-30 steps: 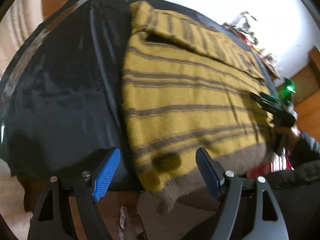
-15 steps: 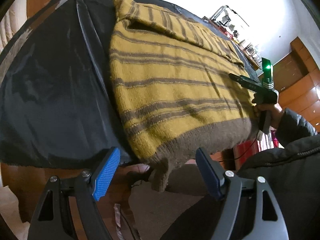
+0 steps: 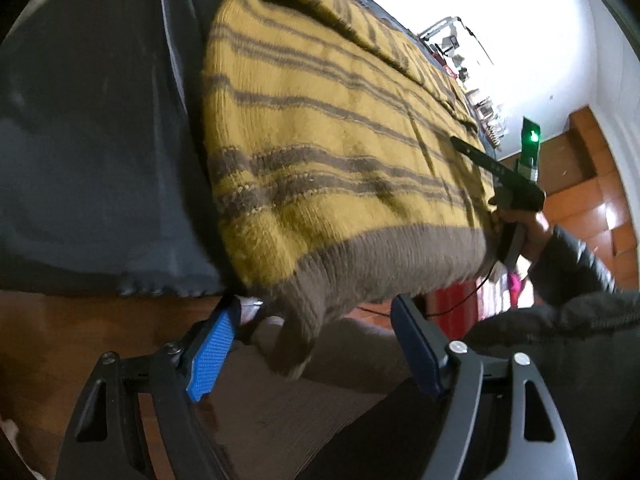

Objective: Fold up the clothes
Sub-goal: 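Move the left gripper to the brown ribbed hem and grasp it, then grasp the brown hem with the right gripper while the left gripper holds it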

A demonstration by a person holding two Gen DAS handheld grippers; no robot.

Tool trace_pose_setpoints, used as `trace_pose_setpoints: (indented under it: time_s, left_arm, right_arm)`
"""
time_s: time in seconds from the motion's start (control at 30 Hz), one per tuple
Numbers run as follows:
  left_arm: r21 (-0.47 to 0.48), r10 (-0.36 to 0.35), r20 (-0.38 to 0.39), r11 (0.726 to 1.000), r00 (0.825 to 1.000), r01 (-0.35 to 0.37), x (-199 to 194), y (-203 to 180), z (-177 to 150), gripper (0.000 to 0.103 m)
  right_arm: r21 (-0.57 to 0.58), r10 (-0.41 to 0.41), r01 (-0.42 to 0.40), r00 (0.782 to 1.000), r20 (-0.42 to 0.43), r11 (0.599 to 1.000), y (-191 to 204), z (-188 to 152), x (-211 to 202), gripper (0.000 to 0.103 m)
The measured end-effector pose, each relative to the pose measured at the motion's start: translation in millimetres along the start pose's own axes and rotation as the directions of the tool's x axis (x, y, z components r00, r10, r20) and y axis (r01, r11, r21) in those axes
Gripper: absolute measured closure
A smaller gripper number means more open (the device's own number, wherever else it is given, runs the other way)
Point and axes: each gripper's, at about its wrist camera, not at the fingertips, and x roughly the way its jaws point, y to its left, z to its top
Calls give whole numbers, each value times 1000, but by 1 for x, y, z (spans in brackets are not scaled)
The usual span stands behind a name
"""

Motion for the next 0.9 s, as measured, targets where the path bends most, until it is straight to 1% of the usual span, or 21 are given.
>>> trace_pose_setpoints:
  time_s: [0.03,0.07,0.1,0.13,0.2,0.27,0.37,0.4,0.47,0.53,0.57,0.7,0.77,0.83,0.87,0.9]
  left_arm:
    - [-13,-18,-7,1000,1000,18,4,2,1,37]
    - [-24,-36,-15,999,999,35,6,3,2,47]
    - [-34,-52,-21,998,998,52,8,4,2,52]
    - [-41,-67,-26,997,997,65,9,5,2,59]
    - [-49,-85,-34,995,996,83,10,4,2,65]
    - [-43,-88,-43,995,995,86,10,1,3,78]
    - [-33,-61,-58,998,996,59,9,-5,3,86]
    - [-31,-51,-61,998,997,49,9,-7,3,88]
    - [-26,-35,-61,999,998,33,8,-11,4,91]
    - [-19,-24,-57,1000,998,23,6,-16,4,91]
    - [-15,-21,-54,1000,998,21,5,-18,4,91]
    - [-12,-29,-37,1000,999,29,0,-23,6,91]
    - [-16,-42,-34,999,999,42,-2,-24,9,91]
    - [-19,-50,-37,999,998,50,-2,-23,11,91]
    - [-19,-53,-41,998,998,52,-2,-24,12,91]
    - [-17,-54,-45,998,998,53,-2,-24,13,91]
  right_arm:
    - [0,0,0,1000,0,1000,0,0,0,1]
    - [0,-1,1,1000,0,1000,0,0,0,1]
    - [0,-1,1,1000,0,1000,0,0,0,1]
    - [0,-1,1,1000,0,1000,0,0,0,1]
    - [-1,-2,2,1000,0,1000,0,0,0,1]
    - [0,-6,6,1000,-1,1000,0,-1,0,1]
    - [11,-9,10,1000,-17,1000,0,1,-1,1]
    - [18,-9,10,1000,-29,1000,0,2,-1,1]
    - [31,-9,11,998,-54,999,0,4,-2,9]
    - [23,20,-18,997,-72,1000,2,5,-11,35]
    - [28,53,-51,995,-81,998,0,3,-18,38]
    - [89,149,-142,986,-79,986,-22,-13,-54,40]
    - [152,227,-210,969,-103,966,-43,-29,-69,40]
    - [216,304,-274,945,-121,937,-65,-45,-85,40]
    - [236,329,-292,934,-137,927,-75,-57,-95,40]
    - [244,335,-292,929,-159,925,-81,-67,-101,40]
